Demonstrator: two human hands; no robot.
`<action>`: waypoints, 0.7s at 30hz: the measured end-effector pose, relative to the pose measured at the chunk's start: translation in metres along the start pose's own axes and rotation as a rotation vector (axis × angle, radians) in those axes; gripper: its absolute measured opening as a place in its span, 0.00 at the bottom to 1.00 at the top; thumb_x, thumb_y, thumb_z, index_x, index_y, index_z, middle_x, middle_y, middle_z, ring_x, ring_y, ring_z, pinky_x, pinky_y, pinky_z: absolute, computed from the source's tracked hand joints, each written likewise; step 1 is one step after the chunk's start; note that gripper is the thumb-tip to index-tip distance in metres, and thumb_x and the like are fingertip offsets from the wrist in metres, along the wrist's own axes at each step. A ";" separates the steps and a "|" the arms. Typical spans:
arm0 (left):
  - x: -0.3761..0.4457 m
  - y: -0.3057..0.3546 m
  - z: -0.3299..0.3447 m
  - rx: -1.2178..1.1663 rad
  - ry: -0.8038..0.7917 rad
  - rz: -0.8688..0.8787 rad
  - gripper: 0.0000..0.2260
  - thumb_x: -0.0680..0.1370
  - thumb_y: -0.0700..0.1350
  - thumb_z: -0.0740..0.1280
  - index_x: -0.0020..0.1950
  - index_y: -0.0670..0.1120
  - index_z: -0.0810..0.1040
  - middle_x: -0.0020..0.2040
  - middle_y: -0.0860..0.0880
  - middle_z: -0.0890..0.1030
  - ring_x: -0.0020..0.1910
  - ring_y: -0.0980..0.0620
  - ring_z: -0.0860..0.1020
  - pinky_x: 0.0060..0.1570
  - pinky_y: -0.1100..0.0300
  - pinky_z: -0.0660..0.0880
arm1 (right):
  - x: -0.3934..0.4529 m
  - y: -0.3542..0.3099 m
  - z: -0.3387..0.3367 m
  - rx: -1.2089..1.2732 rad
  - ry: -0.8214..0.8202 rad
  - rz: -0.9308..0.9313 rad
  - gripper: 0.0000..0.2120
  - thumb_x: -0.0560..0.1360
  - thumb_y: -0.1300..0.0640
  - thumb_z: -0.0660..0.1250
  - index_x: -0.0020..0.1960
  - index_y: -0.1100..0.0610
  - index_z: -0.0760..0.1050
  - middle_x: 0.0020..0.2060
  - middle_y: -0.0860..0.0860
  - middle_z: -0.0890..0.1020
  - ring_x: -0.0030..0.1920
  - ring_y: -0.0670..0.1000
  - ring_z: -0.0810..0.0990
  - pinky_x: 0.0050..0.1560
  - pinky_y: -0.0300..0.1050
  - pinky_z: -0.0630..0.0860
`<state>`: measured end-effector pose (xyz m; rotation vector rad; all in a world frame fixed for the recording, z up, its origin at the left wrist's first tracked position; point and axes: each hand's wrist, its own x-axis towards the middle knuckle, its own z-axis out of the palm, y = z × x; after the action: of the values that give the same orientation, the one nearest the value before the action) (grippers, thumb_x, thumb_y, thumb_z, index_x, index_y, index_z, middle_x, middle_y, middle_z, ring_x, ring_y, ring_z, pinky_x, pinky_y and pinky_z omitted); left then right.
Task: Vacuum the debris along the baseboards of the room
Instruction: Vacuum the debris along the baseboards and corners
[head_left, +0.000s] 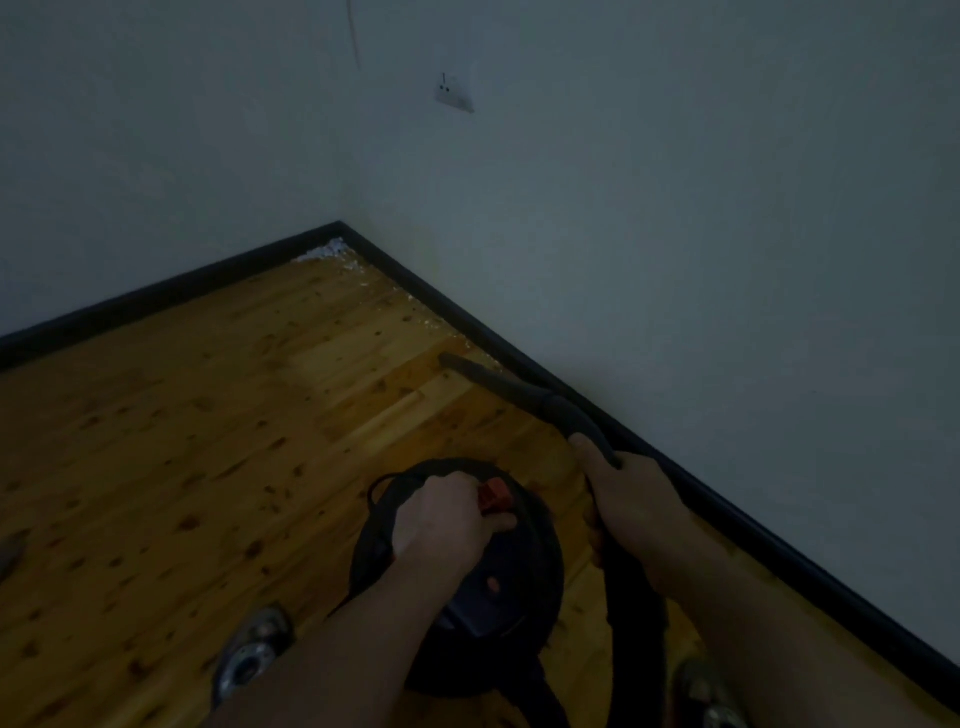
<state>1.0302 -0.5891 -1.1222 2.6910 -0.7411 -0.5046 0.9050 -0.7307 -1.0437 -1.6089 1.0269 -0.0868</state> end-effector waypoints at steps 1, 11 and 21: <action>0.003 0.000 0.000 -0.003 -0.002 0.002 0.20 0.72 0.68 0.72 0.50 0.53 0.81 0.45 0.53 0.82 0.44 0.51 0.81 0.41 0.54 0.79 | 0.002 0.000 -0.003 -0.003 0.000 -0.007 0.25 0.80 0.36 0.64 0.37 0.56 0.71 0.26 0.52 0.74 0.27 0.52 0.74 0.36 0.51 0.74; 0.019 0.008 -0.002 0.022 -0.011 0.045 0.23 0.72 0.69 0.72 0.53 0.52 0.81 0.47 0.52 0.82 0.45 0.50 0.82 0.45 0.52 0.81 | -0.011 -0.003 -0.020 0.041 0.041 0.022 0.25 0.80 0.38 0.65 0.36 0.57 0.71 0.26 0.52 0.75 0.26 0.52 0.74 0.36 0.50 0.72; 0.021 0.016 -0.002 0.051 0.011 0.099 0.28 0.74 0.76 0.60 0.47 0.52 0.77 0.42 0.52 0.79 0.41 0.50 0.80 0.40 0.53 0.80 | -0.059 0.004 -0.044 0.003 0.076 0.083 0.26 0.81 0.37 0.63 0.40 0.60 0.73 0.24 0.56 0.75 0.23 0.53 0.73 0.31 0.45 0.72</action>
<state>1.0411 -0.6131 -1.1195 2.6844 -0.8908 -0.4519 0.8427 -0.7260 -1.0056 -1.5687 1.1504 -0.0936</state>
